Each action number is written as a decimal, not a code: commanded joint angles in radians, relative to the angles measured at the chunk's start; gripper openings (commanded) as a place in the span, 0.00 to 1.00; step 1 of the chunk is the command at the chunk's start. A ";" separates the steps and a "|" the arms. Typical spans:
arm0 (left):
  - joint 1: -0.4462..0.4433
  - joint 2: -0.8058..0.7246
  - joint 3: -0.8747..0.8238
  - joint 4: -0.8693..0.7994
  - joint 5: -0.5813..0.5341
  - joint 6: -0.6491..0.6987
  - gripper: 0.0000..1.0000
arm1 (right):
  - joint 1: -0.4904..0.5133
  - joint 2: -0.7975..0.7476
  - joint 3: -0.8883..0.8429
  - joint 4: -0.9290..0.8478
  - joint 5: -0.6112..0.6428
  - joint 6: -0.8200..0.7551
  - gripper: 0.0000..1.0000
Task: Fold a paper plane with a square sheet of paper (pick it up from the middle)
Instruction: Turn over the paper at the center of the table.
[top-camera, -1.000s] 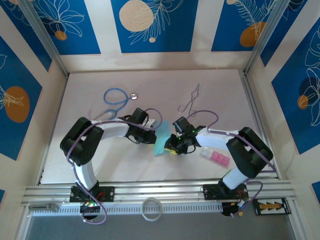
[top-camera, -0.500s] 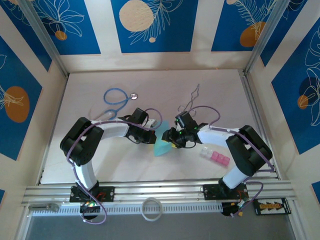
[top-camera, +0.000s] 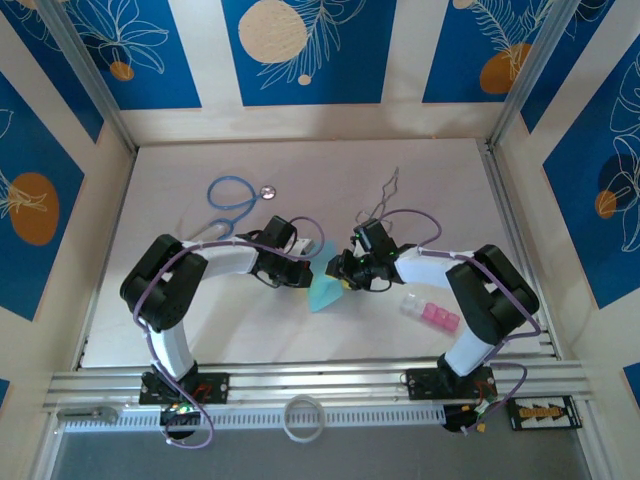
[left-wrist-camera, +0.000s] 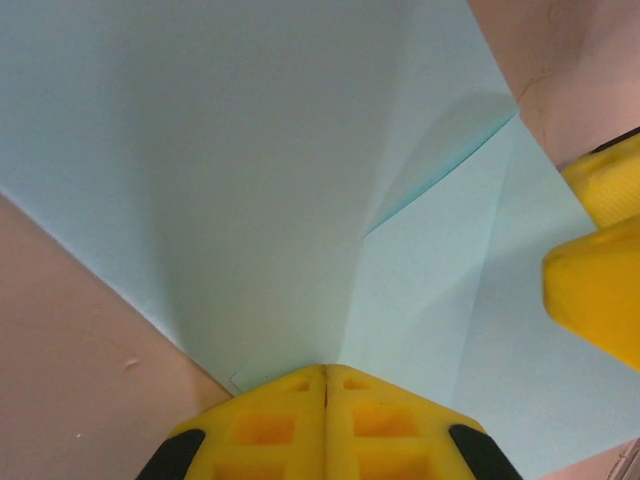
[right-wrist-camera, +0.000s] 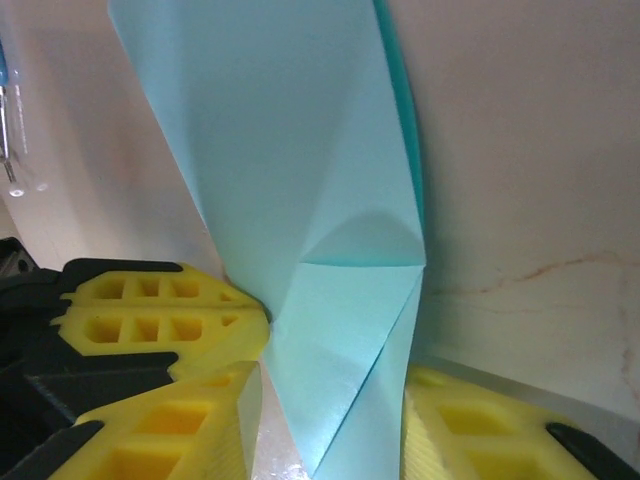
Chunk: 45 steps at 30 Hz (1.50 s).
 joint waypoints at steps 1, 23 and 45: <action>0.007 -0.015 -0.019 -0.020 -0.018 0.009 0.02 | -0.011 0.017 -0.029 0.035 0.007 0.000 0.37; 0.007 -0.039 -0.032 0.000 -0.028 0.003 0.01 | -0.041 0.067 -0.079 0.199 -0.038 -0.025 0.20; 0.007 -0.198 -0.082 0.085 -0.093 -0.069 0.20 | -0.083 -0.004 -0.066 0.138 -0.059 -0.125 0.04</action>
